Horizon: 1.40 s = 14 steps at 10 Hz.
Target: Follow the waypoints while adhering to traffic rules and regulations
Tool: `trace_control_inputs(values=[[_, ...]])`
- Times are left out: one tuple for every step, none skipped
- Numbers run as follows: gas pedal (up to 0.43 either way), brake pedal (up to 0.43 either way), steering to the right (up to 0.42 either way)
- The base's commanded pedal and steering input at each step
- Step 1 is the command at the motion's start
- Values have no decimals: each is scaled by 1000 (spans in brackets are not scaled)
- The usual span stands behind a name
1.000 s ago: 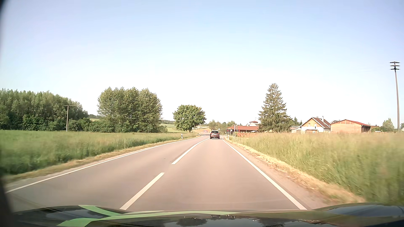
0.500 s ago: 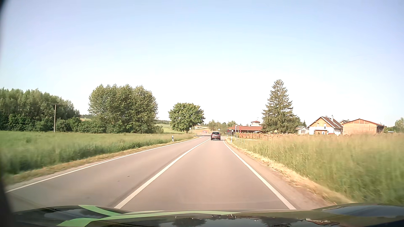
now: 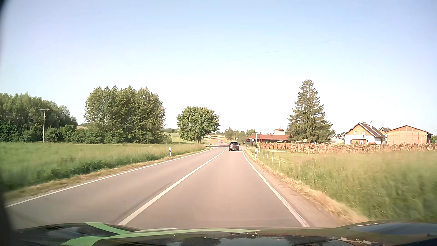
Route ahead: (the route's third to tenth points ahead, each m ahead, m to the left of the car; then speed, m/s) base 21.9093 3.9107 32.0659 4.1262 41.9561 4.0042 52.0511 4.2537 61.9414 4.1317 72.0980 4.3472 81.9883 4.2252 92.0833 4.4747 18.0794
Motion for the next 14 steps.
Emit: trace_control_inputs(values=[[67, 0, -7], [59, 0, -7], [59, 0, -6], [59, 0, -5], [59, 0, -4], [67, 0, 1], [67, 0, 3], [67, 0, 3], [67, 0, 3], [67, 0, 3], [67, 0, 3], [67, 0, 3], [67, 0, 4], [59, 0, 4]])
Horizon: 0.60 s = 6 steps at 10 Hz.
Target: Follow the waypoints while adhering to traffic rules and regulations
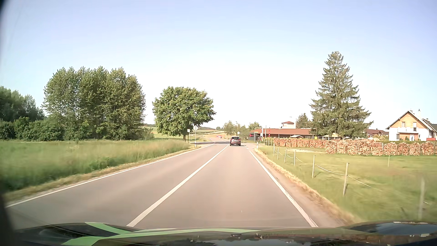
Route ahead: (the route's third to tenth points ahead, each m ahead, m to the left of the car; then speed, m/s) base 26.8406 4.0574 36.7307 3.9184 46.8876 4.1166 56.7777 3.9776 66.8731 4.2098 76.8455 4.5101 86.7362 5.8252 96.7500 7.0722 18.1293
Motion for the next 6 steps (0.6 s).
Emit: trace_control_inputs(values=[[59, 0, 4], [28, 0, 4], [0, 0, 5], [0, 0, 4], [0, 0, 5], [0, 0, 5]])
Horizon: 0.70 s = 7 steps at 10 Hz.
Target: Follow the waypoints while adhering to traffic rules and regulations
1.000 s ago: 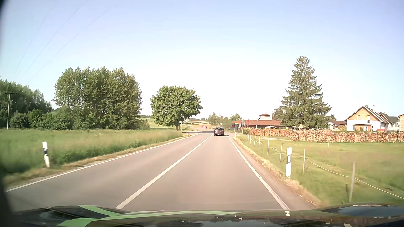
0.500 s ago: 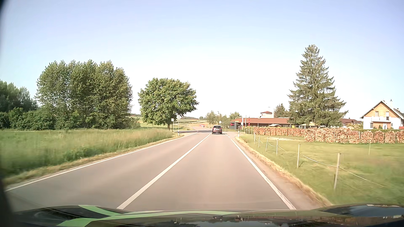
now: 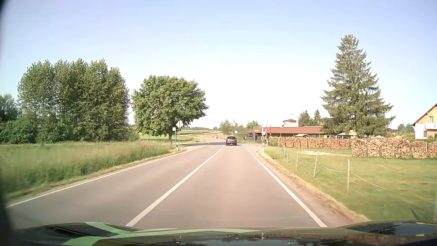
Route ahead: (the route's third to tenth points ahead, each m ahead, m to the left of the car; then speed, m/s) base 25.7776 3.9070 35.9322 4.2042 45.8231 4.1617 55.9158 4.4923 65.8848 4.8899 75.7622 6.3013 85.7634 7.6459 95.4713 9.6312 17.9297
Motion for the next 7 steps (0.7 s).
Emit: trace_control_inputs(values=[[0, 0, 4], [0, 0, 5], [0, 0, 4], [8, 0, 4], [20, 0, 4], [20, 0, 4], [20, 0, 4]])
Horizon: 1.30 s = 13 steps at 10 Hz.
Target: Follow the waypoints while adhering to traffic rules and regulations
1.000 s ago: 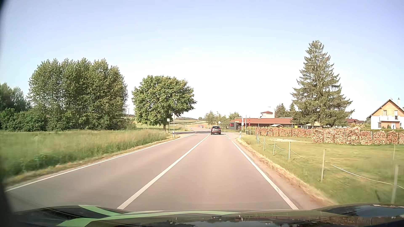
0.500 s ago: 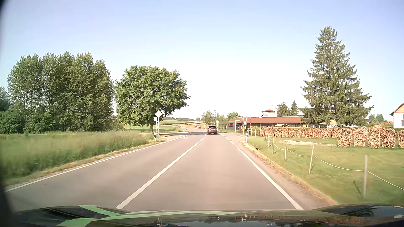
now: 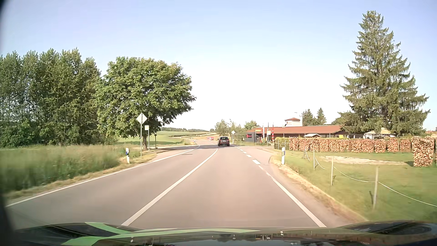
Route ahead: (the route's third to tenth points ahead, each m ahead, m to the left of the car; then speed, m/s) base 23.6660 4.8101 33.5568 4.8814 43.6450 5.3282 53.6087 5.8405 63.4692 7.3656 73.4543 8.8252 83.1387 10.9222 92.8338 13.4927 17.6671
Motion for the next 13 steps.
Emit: trace_control_inputs(values=[[20, 0, 4], [20, 0, 1], [20, 0, -5], [39, 0, -5], [47, 0, -5], [59, 0, -6], [79, 0, -11], [79, 0, -13], [79, 0, -13], [79, 0, -14], [79, 0, -13], [79, 0, -14], [87, 0, -14]])
